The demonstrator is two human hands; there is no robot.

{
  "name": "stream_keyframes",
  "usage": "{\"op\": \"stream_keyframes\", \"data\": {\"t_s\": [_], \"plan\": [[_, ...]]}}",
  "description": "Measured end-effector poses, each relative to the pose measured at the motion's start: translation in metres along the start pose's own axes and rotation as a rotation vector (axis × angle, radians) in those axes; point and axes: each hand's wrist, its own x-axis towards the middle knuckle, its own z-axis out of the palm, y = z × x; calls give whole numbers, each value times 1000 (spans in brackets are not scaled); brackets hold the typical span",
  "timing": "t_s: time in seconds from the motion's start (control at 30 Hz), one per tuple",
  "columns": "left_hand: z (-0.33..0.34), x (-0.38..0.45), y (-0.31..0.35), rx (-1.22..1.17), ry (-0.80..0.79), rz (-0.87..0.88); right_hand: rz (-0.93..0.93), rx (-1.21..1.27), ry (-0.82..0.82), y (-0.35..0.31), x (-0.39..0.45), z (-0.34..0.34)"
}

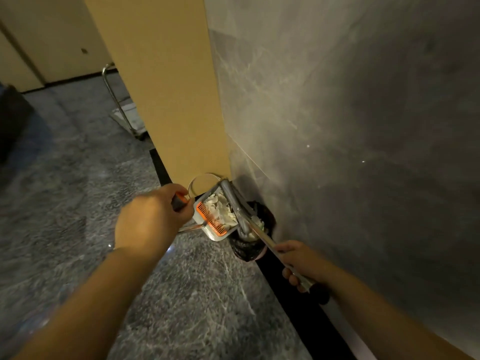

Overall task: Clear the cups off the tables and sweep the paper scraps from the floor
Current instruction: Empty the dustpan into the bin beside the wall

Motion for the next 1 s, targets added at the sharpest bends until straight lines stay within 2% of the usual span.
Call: {"op": "stream_keyframes", "data": {"t_s": [0.1,0.3,0.5,0.7,1.0], "plan": [[24,9,33,78,-50,-5,35,-44,-44,3,25,-45],[53,27,87,130,-44,-40,5,-126,-113,3,40,-106],[62,40,117,138,-168,6,8,-138,-138,7,39,-147],[73,50,133,153,-218,100,-2,-84,-175,20,43,-163],[78,68,150,195,-324,145,-40,28,-196,13,45,-162]]}}
